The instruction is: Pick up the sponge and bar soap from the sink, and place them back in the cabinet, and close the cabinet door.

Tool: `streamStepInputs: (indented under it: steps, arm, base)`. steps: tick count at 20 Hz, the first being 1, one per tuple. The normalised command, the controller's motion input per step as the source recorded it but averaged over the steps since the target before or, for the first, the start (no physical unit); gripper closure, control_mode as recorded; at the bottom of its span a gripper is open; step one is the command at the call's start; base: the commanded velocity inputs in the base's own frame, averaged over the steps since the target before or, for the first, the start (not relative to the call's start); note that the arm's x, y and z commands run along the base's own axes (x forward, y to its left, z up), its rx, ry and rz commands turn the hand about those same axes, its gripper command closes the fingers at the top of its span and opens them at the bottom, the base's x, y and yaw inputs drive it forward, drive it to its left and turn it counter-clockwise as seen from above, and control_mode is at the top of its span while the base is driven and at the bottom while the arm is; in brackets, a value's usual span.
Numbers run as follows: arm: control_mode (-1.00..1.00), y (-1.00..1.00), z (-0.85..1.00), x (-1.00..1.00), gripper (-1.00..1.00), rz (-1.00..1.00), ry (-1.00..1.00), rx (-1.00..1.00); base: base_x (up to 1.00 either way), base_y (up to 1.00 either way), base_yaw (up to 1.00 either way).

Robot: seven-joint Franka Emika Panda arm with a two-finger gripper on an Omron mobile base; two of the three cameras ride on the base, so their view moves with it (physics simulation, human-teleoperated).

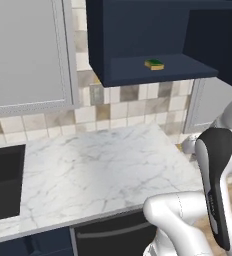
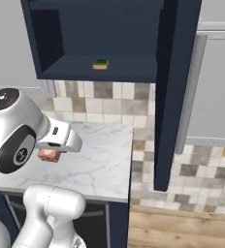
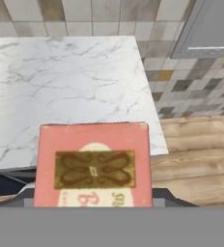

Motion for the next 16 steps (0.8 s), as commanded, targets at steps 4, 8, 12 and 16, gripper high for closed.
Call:
streamStepInputs:
  steps: [4,8,12,16]
  arm:
    - [1.0,0.0,0.0,0.0,1.0,0.0,0.0,0.0]
    - [1.0,0.0,0.0,0.0,1.0,0.0,0.0,0.0]
    - [1.0,0.0,0.0,0.0,1.0,0.0,0.0,0.0]
    - [1.0,0.0,0.0,0.0,1.0,0.0,0.0,0.0]
  base:
    - [0.0,0.0,-0.25]
    - [0.0,0.0,-0.27]
    - [0.0,0.0,-0.25]
    - [0.04,0.0,-0.17]
